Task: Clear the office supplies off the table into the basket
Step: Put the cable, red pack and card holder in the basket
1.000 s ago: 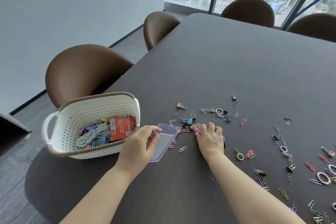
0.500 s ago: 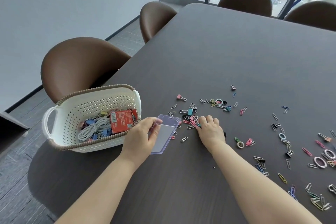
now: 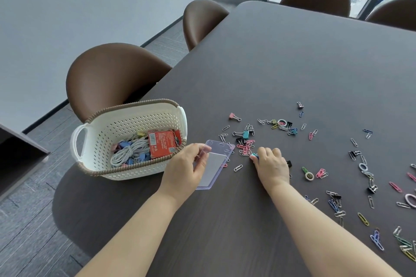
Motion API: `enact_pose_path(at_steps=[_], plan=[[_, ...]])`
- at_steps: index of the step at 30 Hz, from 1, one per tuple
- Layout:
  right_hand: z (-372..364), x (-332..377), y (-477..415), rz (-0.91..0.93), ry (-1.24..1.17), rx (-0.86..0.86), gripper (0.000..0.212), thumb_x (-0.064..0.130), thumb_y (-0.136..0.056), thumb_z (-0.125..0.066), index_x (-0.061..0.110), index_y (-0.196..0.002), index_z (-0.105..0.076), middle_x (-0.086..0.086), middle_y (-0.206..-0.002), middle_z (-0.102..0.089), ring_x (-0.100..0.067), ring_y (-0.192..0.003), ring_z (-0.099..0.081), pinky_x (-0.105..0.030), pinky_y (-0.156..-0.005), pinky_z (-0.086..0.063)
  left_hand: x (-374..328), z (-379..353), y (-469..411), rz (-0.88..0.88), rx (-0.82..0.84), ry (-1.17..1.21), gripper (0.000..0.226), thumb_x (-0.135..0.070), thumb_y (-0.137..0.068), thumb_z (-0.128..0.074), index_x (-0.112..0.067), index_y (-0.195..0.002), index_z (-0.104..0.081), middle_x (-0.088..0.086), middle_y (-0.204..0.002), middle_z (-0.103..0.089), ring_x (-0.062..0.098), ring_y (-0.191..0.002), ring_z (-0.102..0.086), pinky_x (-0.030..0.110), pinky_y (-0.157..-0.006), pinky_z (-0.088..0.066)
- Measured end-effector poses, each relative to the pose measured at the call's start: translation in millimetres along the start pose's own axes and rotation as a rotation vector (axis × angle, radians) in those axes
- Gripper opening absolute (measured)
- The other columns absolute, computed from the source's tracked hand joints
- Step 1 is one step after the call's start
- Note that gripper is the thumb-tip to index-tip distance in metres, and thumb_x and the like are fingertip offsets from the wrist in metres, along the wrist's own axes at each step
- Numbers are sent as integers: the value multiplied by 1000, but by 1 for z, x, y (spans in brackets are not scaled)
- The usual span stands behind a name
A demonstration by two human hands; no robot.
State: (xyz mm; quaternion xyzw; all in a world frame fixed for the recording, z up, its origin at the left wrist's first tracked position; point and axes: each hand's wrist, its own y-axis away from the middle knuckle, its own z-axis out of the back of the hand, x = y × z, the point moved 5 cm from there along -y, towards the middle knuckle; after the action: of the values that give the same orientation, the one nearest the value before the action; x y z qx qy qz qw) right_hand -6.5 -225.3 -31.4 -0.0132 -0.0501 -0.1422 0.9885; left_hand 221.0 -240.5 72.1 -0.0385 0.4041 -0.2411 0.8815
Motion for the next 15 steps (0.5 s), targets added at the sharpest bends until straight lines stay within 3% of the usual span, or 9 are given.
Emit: enact_pose_path(at_steps=[2, 4, 12, 15], plan=[[-4, -1, -3, -63, 1, 54, 29, 36, -93, -48, 7, -94, -51, -9, -95, -61, -31, -96, -50, -38, -68, -43, 4, 0, 3, 2, -5, 1, 12, -14, -89, -57, -14, -98, -64, -11, -84, -60, -8, -67, -52, 2, -59, -37], [-7, -2, -4, -84, 8, 75, 33, 40, -97, -35, 9, -102, -46, -7, -104, -59, -28, -104, -45, -38, -75, -41, 6, -1, 6, 7, -4, -8, 12, -15, -89, -57, -15, -98, -64, -10, -83, -60, -6, -64, -51, 3, -58, -37], [-3, 1, -6, -27, 73, 129, 35, 41, -98, -32, 9, -107, -44, -5, -104, -61, -26, -102, -51, -32, -63, -34, 13, 0, 11, 8, 5, -3, 11, -15, -89, -57, -16, -98, -64, -11, -84, -60, -6, -75, -54, 4, -60, -38], [7, -5, -11, -118, -54, 124, 31, 39, -99, -31, 9, -101, -41, -11, -97, -61, -31, -87, -52, -33, -62, -36, 7, 5, 8, -29, -15, 7, 14, -20, -89, -54, -15, -98, -64, -13, -84, -59, -12, -75, -52, 2, -60, -37]])
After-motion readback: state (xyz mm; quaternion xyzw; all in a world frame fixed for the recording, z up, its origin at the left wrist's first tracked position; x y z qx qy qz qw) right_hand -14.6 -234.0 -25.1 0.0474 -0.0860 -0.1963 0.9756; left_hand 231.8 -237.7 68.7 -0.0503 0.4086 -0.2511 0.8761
